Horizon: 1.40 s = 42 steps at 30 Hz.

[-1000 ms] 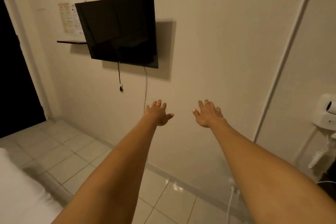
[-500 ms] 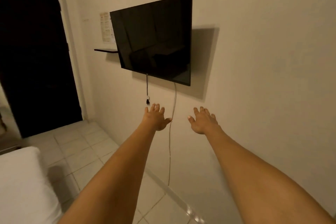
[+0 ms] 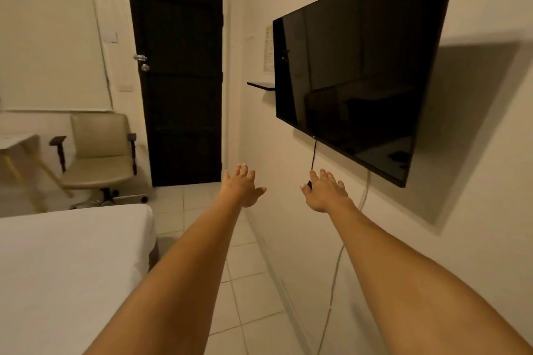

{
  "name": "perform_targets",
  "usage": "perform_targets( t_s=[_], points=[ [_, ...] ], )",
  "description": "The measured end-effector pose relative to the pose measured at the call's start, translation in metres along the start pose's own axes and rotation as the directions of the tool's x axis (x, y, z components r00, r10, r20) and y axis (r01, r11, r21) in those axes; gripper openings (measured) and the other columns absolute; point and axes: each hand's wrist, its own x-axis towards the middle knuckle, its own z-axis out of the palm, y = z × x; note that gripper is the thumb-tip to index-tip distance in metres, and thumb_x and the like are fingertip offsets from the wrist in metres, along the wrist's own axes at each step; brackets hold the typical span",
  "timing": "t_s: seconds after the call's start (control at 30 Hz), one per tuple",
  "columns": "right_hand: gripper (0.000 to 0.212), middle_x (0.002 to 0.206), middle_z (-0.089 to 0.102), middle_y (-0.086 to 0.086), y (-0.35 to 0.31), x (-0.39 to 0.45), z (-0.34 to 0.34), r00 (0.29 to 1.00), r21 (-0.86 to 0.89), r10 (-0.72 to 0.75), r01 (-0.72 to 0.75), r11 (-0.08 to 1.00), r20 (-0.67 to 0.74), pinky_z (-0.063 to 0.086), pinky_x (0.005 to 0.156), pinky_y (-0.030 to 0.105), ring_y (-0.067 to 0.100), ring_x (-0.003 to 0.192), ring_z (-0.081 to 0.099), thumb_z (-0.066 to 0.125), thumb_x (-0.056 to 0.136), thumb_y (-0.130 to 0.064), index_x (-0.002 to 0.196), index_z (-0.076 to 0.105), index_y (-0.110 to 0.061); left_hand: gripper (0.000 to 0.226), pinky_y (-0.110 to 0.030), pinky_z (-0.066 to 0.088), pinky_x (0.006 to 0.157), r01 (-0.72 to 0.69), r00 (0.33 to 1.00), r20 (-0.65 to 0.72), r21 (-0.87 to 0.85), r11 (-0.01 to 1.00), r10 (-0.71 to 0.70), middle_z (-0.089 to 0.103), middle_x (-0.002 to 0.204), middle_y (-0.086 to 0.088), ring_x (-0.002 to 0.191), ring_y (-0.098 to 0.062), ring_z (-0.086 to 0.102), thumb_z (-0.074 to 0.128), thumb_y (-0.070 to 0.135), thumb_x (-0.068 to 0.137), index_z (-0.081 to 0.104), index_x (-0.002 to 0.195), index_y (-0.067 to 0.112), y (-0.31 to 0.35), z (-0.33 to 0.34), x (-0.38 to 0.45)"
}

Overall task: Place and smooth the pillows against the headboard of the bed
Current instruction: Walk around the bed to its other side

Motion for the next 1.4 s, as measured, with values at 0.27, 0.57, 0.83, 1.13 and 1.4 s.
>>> perform_targets(
  t_s=[0.27,0.57,0.83,1.13,1.4],
  points=[
    [0.064,0.163,0.002,0.010,-0.053,0.129,0.028,0.982,0.015,-0.182,0.182,0.983,0.044,0.008,0.120,0.046,0.027,0.151,0.002,0.021,0.102,-0.048,0.156,0.008,-0.016,0.073,-0.050,0.004,0.121,0.183,0.982,0.039,0.011,0.983,-0.183,-0.003,0.163,-0.011,0.150,-0.029,-0.005,0.028,0.052,0.100,0.004,0.156,0.012,-0.075,0.026,0.073],
    [0.063,0.162,0.009,0.011,-0.139,0.304,0.058,0.963,0.015,-0.268,0.268,0.963,0.030,0.015,0.117,0.046,0.028,0.149,0.010,0.022,0.101,-0.047,0.155,0.012,-0.015,0.074,-0.050,0.002,0.120,0.289,0.955,0.062,0.018,0.957,-0.289,-0.004,0.163,-0.011,0.150,-0.028,-0.007,0.025,0.054,0.099,0.001,0.155,0.012,-0.192,0.038,0.220],
    [0.064,0.163,0.006,0.011,-0.204,0.456,0.056,0.963,0.036,-0.271,0.270,0.962,0.013,0.013,0.118,0.046,0.028,0.150,0.007,0.021,0.101,-0.049,0.156,0.010,-0.016,0.073,-0.049,0.003,0.121,0.277,0.960,0.036,0.011,0.961,-0.277,-0.004,0.163,-0.011,0.150,-0.028,-0.006,0.025,0.054,0.100,0.002,0.155,0.012,-0.271,0.021,0.363],
    [0.065,0.163,0.004,0.011,-0.242,0.622,0.079,0.956,0.013,-0.291,0.290,0.957,0.027,0.013,0.119,0.047,0.028,0.150,0.005,0.020,0.101,-0.049,0.156,0.008,-0.016,0.074,-0.049,0.002,0.120,0.317,0.948,0.042,0.005,0.949,-0.317,-0.004,0.163,-0.010,0.150,-0.028,-0.007,0.026,0.054,0.099,0.002,0.155,0.012,-0.332,0.043,0.507],
    [0.065,0.163,0.008,0.012,-0.290,0.780,0.100,0.918,0.029,-0.395,0.395,0.918,0.030,0.014,0.119,0.047,0.028,0.150,0.007,0.023,0.101,-0.048,0.156,0.010,-0.016,0.074,-0.048,0.003,0.120,0.414,0.910,0.040,-0.024,0.910,-0.413,-0.002,0.163,-0.010,0.150,-0.027,-0.005,0.028,0.054,0.099,0.004,0.155,0.012,-0.382,0.055,0.646]
  ],
)
